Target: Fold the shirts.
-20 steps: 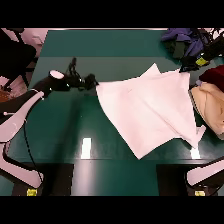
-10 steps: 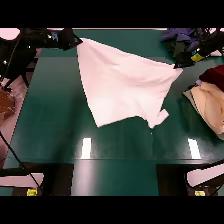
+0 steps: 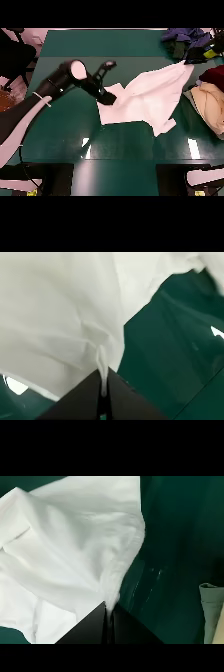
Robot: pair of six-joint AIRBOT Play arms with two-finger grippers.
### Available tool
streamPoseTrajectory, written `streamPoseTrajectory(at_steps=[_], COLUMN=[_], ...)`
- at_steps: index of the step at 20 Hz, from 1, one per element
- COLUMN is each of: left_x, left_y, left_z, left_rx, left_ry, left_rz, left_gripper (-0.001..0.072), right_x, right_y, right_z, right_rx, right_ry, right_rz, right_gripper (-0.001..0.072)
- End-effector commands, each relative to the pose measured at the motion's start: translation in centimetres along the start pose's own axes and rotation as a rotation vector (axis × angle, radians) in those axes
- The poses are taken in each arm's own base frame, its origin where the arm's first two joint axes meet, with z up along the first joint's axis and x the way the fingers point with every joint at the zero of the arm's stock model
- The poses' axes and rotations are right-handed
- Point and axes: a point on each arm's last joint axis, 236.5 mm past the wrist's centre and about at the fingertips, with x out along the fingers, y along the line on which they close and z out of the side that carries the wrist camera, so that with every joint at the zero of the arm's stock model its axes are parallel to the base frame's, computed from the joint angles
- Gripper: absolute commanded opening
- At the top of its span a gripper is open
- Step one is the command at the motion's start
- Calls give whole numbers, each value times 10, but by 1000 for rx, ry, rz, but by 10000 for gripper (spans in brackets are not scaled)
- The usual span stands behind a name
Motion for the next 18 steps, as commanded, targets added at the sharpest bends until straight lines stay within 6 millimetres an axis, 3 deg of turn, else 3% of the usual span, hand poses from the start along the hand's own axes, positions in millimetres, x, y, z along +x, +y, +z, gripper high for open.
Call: streamPoseTrajectory(at_steps=[1,2,4,6,7,9,11,13,18], left_x=[6,-13,-65,-97,-92,-49,-8,15,61], left_y=[7,10,20,38,47,52,27,13,25], left_z=[-7,19,82,117,115,93,84,89,71], left_rx=[-9,-24,-29,-54,-86,-154,-176,-201,-227], left_ry=[6,-84,-308,-456,-439,-289,-197,-191,-94], left_rz=[59,65,81,100,88,14,-145,-241,-260], left_gripper=[245,441,436,436,436,437,436,435,435], right_x=[-30,-35,-41,-45,-43,-30,-14,3,28], right_y=[-21,-25,-23,-22,-21,-18,-9,3,12], right_z=[-2,-2,-3,-4,-6,-18,-33,-40,-50], right_rx=[51,59,56,56,58,64,59,42,36], right_ry=[-58,-69,-80,-91,-92,-47,16,36,59], right_rz=[-36,-44,-47,-50,-49,-34,-13,2,18], right_gripper=[20,20,21,20,20,20,20,20,21])
